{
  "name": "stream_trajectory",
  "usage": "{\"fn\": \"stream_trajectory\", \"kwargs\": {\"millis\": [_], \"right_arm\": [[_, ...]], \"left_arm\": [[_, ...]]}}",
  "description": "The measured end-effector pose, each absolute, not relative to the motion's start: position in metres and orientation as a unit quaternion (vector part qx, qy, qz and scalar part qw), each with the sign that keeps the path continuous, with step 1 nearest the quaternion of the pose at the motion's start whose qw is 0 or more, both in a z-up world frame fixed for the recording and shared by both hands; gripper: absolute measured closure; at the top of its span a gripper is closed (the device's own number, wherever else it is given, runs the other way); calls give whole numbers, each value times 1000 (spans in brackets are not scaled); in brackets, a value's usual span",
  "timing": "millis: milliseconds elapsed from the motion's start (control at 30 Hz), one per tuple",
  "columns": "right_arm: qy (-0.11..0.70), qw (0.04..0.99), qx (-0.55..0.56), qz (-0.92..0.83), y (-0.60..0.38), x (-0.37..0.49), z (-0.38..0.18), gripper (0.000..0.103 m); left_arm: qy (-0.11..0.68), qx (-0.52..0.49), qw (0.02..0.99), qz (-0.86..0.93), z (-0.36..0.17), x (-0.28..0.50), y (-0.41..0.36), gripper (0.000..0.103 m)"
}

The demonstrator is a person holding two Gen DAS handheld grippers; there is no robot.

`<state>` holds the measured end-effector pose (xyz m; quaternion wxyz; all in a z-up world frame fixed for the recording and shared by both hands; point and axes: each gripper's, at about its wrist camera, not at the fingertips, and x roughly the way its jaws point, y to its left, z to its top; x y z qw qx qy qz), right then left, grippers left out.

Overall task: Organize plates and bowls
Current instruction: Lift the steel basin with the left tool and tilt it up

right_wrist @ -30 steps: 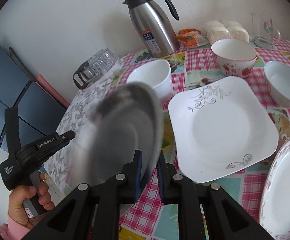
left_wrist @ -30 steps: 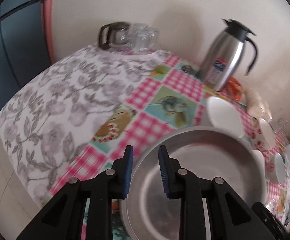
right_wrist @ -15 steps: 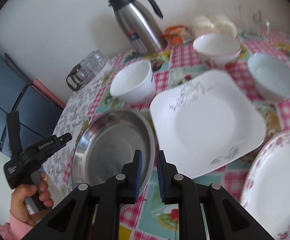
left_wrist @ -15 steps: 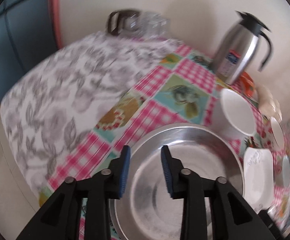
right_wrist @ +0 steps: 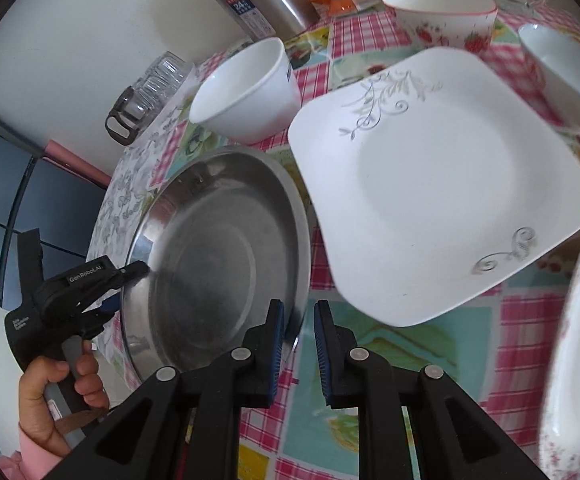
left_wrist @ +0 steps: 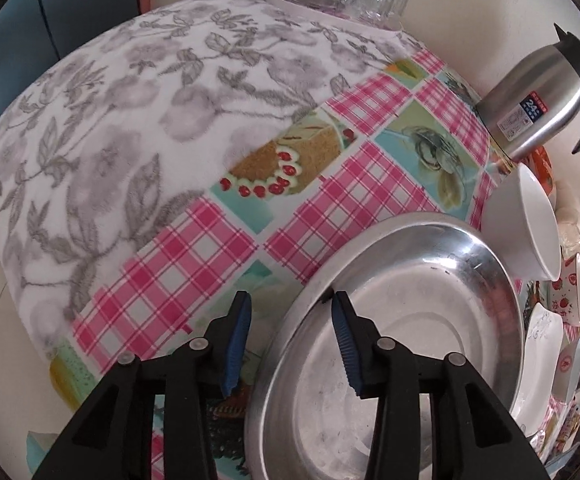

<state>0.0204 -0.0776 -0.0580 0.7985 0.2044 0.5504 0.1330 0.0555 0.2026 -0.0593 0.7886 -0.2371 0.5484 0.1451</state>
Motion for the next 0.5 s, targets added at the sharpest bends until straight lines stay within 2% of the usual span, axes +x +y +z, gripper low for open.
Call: {"fn": "stream_trajectory", "kwargs": {"millis": [233, 500], "right_arm": [[564, 789, 207, 129, -61, 26, -75, 89], [542, 809, 183, 135, -57, 22, -57, 88]], "left_arm": [[547, -215, 798, 134, -59, 63, 196, 67], [535, -228, 805, 121, -51, 61, 200, 72]]}}
